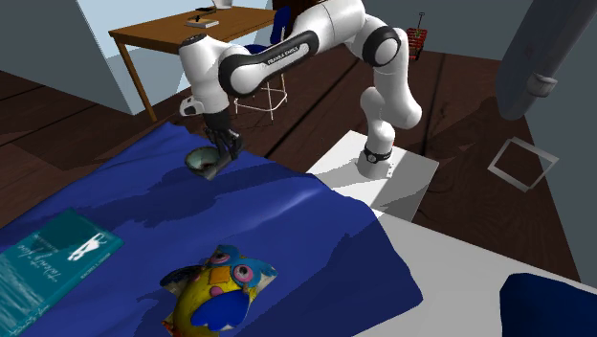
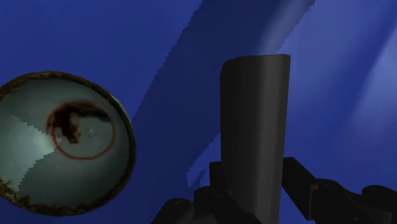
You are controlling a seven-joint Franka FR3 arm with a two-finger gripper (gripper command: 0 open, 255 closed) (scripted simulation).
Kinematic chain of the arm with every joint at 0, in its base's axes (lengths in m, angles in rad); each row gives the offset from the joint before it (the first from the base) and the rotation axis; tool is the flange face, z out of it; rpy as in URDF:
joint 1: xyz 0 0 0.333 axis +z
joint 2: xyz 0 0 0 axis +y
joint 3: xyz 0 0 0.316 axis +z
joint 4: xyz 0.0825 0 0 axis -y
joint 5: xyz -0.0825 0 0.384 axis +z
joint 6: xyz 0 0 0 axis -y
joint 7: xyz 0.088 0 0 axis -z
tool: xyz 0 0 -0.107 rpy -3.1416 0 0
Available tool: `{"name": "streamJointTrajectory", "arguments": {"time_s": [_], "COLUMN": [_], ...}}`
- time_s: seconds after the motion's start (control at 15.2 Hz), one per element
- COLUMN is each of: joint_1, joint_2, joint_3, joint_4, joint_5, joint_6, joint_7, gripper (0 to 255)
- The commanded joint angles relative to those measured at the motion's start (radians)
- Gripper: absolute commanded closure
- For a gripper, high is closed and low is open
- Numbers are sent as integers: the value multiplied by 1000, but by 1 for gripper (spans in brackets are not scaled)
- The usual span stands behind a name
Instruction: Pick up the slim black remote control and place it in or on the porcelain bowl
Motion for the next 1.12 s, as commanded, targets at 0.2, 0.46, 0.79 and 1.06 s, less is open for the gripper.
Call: {"name": "streamJointTrajectory", "arguments": {"time_s": [0.2, 0.46, 0.79, 1.06], "joint_1": [-101, -194, -265, -255], "joint_2": [130, 259, 367, 362], "joint_3": [-21, -25, -20, -20], "joint_4": [180, 376, 525, 461], "joint_5": [41, 76, 100, 100], "joint_6": [-65, -140, -184, -127], "joint_7": [-104, -170, -207, -214], "gripper": [255, 255, 255, 255]}}
